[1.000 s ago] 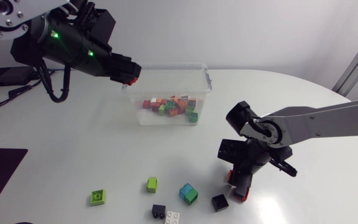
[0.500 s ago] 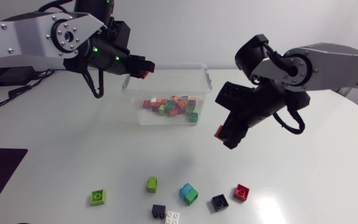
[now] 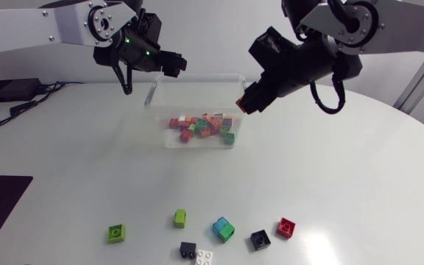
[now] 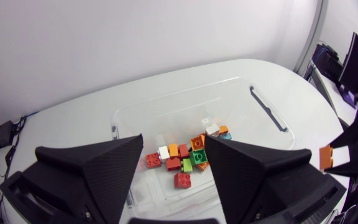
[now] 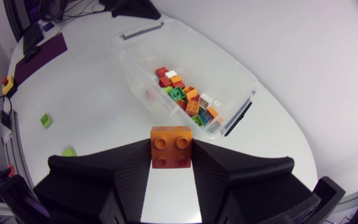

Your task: Place the duplo bricks in the container

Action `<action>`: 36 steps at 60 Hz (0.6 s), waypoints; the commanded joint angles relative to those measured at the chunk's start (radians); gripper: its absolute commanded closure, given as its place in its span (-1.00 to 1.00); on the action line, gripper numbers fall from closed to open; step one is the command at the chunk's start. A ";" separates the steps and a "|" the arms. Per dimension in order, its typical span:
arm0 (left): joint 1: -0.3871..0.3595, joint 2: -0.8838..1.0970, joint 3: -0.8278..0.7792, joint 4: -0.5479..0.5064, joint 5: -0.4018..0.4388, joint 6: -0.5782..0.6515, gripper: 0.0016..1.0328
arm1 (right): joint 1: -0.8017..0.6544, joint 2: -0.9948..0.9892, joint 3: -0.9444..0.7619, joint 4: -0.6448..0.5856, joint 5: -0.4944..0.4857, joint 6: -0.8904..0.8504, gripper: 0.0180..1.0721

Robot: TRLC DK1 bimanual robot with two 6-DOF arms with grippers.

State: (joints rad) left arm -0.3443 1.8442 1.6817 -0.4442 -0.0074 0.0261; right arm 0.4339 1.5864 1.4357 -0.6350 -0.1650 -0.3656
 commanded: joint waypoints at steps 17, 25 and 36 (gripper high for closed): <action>0.059 -0.207 -0.022 -0.249 0.006 0.250 -0.68 | -0.023 0.121 0.134 0.146 -0.025 0.132 0.38; 0.085 -0.316 -0.158 -0.277 0.024 0.380 -0.70 | -0.018 0.164 0.157 0.205 -0.024 0.165 0.38; 0.107 -0.471 -0.404 -0.347 0.060 0.612 -0.70 | 0.000 0.233 0.195 0.291 -0.005 0.206 0.38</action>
State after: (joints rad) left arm -0.2440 1.4258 1.3735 -0.7742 0.0452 0.5243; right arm 0.4229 1.7809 1.5932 -0.3622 -0.1761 -0.1989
